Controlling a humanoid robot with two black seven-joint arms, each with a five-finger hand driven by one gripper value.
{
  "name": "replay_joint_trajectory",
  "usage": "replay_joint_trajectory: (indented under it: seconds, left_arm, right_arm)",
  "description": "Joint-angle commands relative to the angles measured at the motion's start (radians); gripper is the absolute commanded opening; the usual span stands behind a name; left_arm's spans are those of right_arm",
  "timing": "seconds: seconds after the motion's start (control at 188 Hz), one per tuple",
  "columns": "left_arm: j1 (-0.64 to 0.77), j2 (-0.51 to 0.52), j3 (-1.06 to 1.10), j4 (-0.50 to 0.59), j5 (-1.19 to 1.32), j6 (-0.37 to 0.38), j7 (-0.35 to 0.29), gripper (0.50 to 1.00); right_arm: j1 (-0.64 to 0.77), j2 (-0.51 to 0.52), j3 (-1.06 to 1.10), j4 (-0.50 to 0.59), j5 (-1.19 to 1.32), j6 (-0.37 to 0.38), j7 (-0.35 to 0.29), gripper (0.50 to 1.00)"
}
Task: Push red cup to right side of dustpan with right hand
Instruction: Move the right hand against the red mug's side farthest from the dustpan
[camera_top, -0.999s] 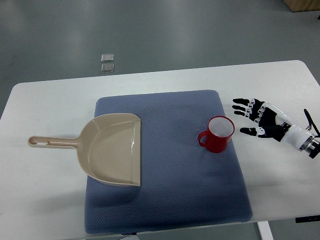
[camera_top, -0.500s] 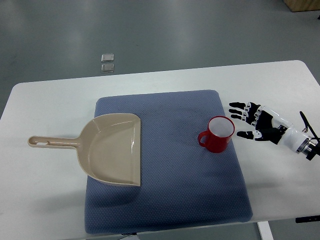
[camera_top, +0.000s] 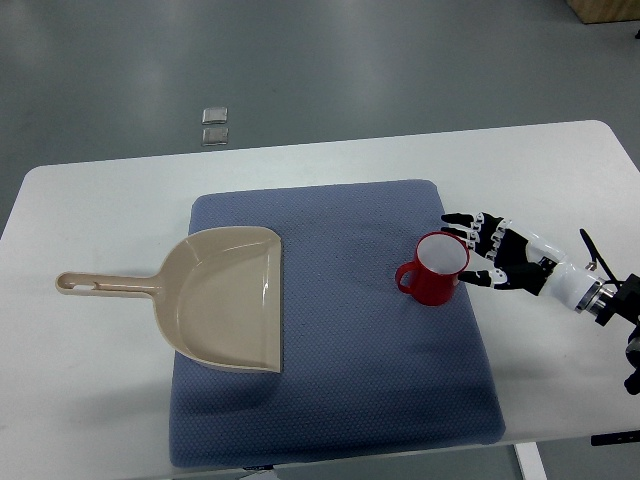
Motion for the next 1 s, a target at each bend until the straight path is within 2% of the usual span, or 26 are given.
replay_joint_trajectory:
  seconds: [0.0, 0.994]
  left_arm:
    - [0.0, 0.0, 0.0, 0.0, 0.0, 0.002, 0.0, 1.0]
    - [0.0, 0.0, 0.0, 0.0, 0.0, 0.0, 0.0, 1.0]
  right_arm:
    - [0.003, 0.003, -0.011, 0.0, 0.0, 0.0, -0.002, 0.928]
    - [0.023, 0.041, -0.06, -0.008, 0.0, -0.074, -0.006, 0.928]
